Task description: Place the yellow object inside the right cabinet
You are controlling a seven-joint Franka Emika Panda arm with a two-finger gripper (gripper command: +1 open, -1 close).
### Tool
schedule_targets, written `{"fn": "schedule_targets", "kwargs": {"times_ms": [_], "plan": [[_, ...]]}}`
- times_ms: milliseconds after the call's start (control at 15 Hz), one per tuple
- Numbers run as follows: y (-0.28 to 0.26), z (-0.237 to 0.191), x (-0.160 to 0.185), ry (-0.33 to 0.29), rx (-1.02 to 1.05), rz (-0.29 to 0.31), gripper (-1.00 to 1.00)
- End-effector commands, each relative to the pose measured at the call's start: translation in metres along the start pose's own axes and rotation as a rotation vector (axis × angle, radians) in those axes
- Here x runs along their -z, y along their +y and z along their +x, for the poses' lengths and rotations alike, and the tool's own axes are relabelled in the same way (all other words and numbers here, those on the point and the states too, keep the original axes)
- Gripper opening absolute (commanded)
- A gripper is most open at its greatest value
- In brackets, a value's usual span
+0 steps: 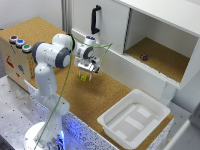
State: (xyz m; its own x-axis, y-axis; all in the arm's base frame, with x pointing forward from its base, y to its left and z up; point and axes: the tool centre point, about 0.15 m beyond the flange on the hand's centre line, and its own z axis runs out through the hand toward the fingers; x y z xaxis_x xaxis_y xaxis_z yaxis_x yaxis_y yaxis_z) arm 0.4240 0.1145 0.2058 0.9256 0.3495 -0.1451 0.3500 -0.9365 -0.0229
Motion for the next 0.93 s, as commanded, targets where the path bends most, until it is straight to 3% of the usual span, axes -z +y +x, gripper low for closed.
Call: {"fn": "schedule_targets", "kwargs": {"times_ms": [0, 333, 667, 867], "plan": [[0.000, 0.008, -0.003, 0.009, -0.037, 0.001, -1.00], [0.026, 0.016, 0.030, 0.048, -0.129, -0.032, -1.00], [0.107, 0.017, 0.081, 0.205, -0.328, -0.074, -1.00], [0.164, -0.003, 0.101, 0.208, -0.482, -0.160, -1.00]]}}
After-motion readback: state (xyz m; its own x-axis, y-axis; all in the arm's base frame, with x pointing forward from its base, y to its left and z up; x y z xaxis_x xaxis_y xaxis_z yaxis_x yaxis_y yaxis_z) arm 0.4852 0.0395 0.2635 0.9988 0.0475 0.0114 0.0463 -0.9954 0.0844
